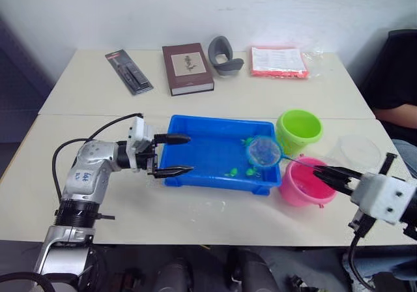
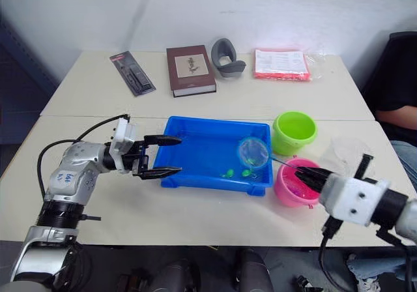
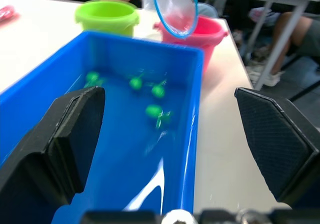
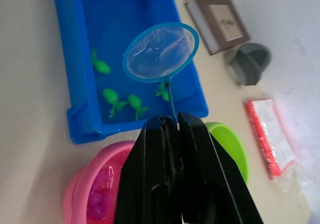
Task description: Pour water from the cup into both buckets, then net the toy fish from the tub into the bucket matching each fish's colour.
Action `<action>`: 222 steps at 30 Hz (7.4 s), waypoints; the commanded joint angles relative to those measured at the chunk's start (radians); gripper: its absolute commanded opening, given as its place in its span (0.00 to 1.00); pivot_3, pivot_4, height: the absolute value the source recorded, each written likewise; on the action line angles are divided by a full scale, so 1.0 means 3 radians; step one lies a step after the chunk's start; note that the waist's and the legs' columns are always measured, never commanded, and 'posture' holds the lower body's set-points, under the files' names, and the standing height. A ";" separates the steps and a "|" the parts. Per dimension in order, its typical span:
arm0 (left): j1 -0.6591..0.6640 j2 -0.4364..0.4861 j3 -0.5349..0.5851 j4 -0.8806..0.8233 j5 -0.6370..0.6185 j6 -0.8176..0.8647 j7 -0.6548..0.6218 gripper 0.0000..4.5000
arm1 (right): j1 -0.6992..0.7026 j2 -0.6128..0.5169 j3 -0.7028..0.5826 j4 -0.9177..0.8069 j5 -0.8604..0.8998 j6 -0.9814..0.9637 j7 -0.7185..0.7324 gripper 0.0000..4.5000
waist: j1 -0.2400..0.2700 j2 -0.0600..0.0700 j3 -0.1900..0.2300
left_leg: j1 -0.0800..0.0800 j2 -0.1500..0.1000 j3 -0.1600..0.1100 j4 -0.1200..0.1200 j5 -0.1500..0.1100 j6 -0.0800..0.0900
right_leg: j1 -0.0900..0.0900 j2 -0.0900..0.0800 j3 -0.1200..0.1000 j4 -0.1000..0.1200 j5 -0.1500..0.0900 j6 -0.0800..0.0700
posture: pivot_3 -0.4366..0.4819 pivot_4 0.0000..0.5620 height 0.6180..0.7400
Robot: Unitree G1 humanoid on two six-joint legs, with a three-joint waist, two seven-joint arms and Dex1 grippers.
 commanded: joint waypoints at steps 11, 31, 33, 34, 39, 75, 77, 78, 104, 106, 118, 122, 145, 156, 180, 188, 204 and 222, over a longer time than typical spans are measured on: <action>0.0350 0.0122 0.0139 -0.0492 -0.0025 0.0121 0.0339 0.99 | -0.1778 -0.0643 0.1409 0.0752 -0.0729 0.0374 0.0601 0.00 | 0.0024 -0.0003 0.0001 | -0.0015 -0.0008 0.0002 0.0014 -0.0005 0.0009 | -0.0002 -0.0020 -0.0015 -0.0005 0.0005 0.0010 | 0.48 0.27 1.00; 0.0114 0.0009 -0.0049 -0.0265 0.0035 -0.0001 0.0198 0.99 | -0.2700 -0.0420 0.2307 0.0840 -0.1721 0.0705 0.0988 0.00 | 0.0026 -0.0002 0.0001 | -0.0020 -0.0010 -0.0001 0.0020 -0.0005 0.0006 | -0.0001 -0.0018 -0.0024 -0.0004 0.0006 0.0012 | 0.48 0.27 1.00; 0.0080 -0.0007 -0.0055 -0.0227 0.0043 -0.0024 0.0194 0.99 | -0.2899 -0.0369 0.2432 0.0920 -0.1847 0.0636 0.1040 0.00 | 0.0023 -0.0002 0.0001 | -0.0019 -0.0010 0.0000 0.0020 -0.0005 0.0006 | -0.0001 -0.0017 -0.0026 -0.0004 0.0006 0.0012 | 0.48 0.27 1.00; 0.0065 -0.0017 -0.0060 -0.0207 0.0047 -0.0038 0.0192 0.99 | -0.2986 -0.0335 0.2486 0.0961 -0.1900 0.0610 0.1062 0.00 | 0.0023 -0.0002 0.0001 | -0.0019 -0.0010 0.0000 0.0020 -0.0005 0.0006 | -0.0001 -0.0016 -0.0030 -0.0004 0.0006 0.0012 | 0.48 0.27 1.00; 0.0026 -0.0073 -0.0074 -0.0193 0.0053 -0.0063 0.0213 0.99 | -0.3310 -0.0237 0.2724 0.1164 -0.2118 0.0337 0.1280 0.00 | 0.0025 -0.0001 0.0002 | -0.0023 -0.0008 -0.0002 0.0020 -0.0005 0.0006 | -0.0002 0.0002 -0.0033 -0.0001 0.0007 0.0012 | 0.48 0.27 1.00; -0.0012 -0.0011 -0.0002 -0.0194 0.0057 -0.0122 0.0259 0.99 | -0.2499 0.0296 0.1071 0.0438 -0.0358 0.2502 0.1480 0.00 | 0.0038 -0.0001 0.0001 | -0.0050 -0.0009 -0.0030 0.0033 -0.0004 0.0005 | -0.0004 0.0003 -0.0071 0.0000 0.0009 0.0016 | 0.48 0.27 1.00; -0.0043 -0.0037 0.0019 -0.0169 0.0030 -0.0124 0.0272 0.99 | -0.2381 0.0412 0.0800 0.0320 -0.0219 0.2584 0.1373 0.00 | 0.0033 -0.0001 0.0001 | -0.0050 -0.0010 -0.0030 0.0033 -0.0004 0.0005 | -0.0004 0.0003 -0.0077 0.0000 0.0009 0.0017 | 0.48 0.27 1.00; -0.0059 -0.0052 0.0034 -0.0157 0.0013 -0.0119 0.0284 0.99 | -0.2331 0.0480 0.0681 0.0267 -0.0157 0.2598 0.1318 0.00 | 0.0034 -0.0001 0.0001 | -0.0050 -0.0010 -0.0030 0.0034 -0.0003 0.0005 | -0.0003 0.0003 -0.0077 0.0001 0.0010 0.0017 | 0.48 0.27 1.00; -0.0659 -0.0578 -0.0095 0.0298 0.0056 -0.0096 0.0371 0.99 | -0.1450 0.1113 0.0059 0.1344 -0.1516 -0.0113 -0.0282 0.00 | 0.0025 0.0000 0.0001 | -0.0045 -0.0010 -0.0026 0.0031 0.0003 -0.0001 | -0.0001 0.0020 -0.0065 0.0001 0.0012 0.0021 | 0.48 0.27 1.00; -0.0681 -0.0592 -0.0098 0.0322 0.0062 -0.0105 0.0363 0.99 | -0.1462 0.1083 0.0177 0.1481 -0.1671 -0.0311 -0.0394 0.00 | 0.0023 0.0002 0.0000 | -0.0045 -0.0010 -0.0025 0.0031 0.0003 -0.0001 | -0.0002 0.0020 -0.0063 0.0001 0.0012 0.0021 | 0.48 0.27 1.00; -0.0687 -0.0630 -0.0118 0.0480 0.0107 -0.0233 0.0267 0.99 | -0.1422 0.0474 0.0612 0.2133 -0.2964 -0.1372 -0.1121 0.00 | 0.0025 0.0004 0.0000 | -0.0046 -0.0008 -0.0026 0.0030 0.0005 -0.0002 | -0.0002 0.0020 -0.0061 0.0000 0.0012 0.0021 | 0.48 0.27 1.00; -0.0671 -0.0653 -0.0106 0.0623 0.0142 -0.0375 0.0199 0.99 | -0.1440 0.0346 0.0625 0.2238 -0.3223 -0.1591 -0.1394 0.00 | 0.0021 0.0005 -0.0001 | -0.0045 -0.0008 -0.0026 0.0030 0.0005 -0.0003 | -0.0002 0.0020 -0.0060 0.0000 0.0012 0.0021 | 0.48 0.27 1.00; -0.0596 -0.0723 -0.0128 0.0496 0.0138 -0.0410 0.0146 0.99 | -0.1509 -0.0013 0.0654 0.2419 -0.3360 -0.2003 -0.1722 0.00 | 0.0021 0.0005 0.0000 | -0.0046 -0.0007 -0.0026 0.0028 0.0007 -0.0005 | -0.0002 0.0021 -0.0032 -0.0002 0.0012 0.0021 | 0.48 0.27 1.00; -0.0570 -0.0697 -0.0113 0.0282 0.0138 -0.0251 0.0282 0.99 | -0.1588 0.0117 0.0630 0.2328 -0.2415 -0.1764 -0.1288 0.00 | 0.0021 0.0005 0.0000 | -0.0046 -0.0006 -0.0026 0.0028 0.0007 -0.0005 | -0.0002 0.0022 -0.0032 -0.0003 0.0012 0.0021 | 0.48 0.27 1.00; 0.0142 0.0145 0.0354 -0.0239 -0.0020 0.0096 0.0398 0.99 | -0.1706 0.0224 0.0857 -0.0228 0.0188 0.1996 -0.0013 0.00 | 0.0031 0.0013 0.0002 | -0.0052 -0.0008 -0.0043 0.0035 0.0004 0.0001 | -0.0001 0.0010 -0.0044 0.0000 0.0012 0.0019 | 0.48 0.27 1.00; 0.0059 0.0158 0.0351 -0.0265 -0.0034 0.0233 0.0489 0.99 | -0.2371 0.1055 0.0610 -0.0215 0.1943 0.4037 -0.1115 0.00 | 0.0020 0.0008 0.0000 | -0.0051 -0.0007 -0.0042 0.0034 0.0005 0.0000 | -0.0002 0.0011 -0.0043 0.0003 0.0012 0.0017 | 0.48 0.27 1.00; -0.0197 0.0062 0.0147 -0.0048 0.0102 -0.0036 0.0381 0.99 | -0.2916 0.0319 0.1828 0.0969 0.5259 0.3629 -0.4208 0.00 | 0.0015 0.0008 0.0001 | -0.0053 -0.0007 -0.0036 0.0031 0.0005 0.0000 | -0.0005 0.0009 -0.0050 0.0000 0.0010 0.0014 | 0.48 0.27 1.00; -0.0270 -0.0013 0.0089 0.0169 0.0093 -0.0162 0.0259 0.99 | -0.3329 0.0600 0.2174 0.1070 0.4645 0.3242 -0.4844 0.00 | 0.0028 0.0008 0.0001 | -0.0062 -0.0005 -0.0039 0.0031 0.0005 0.0001 | -0.0009 0.0001 -0.0055 -0.0006 0.0012 0.0017 | 0.48 0.27 1.00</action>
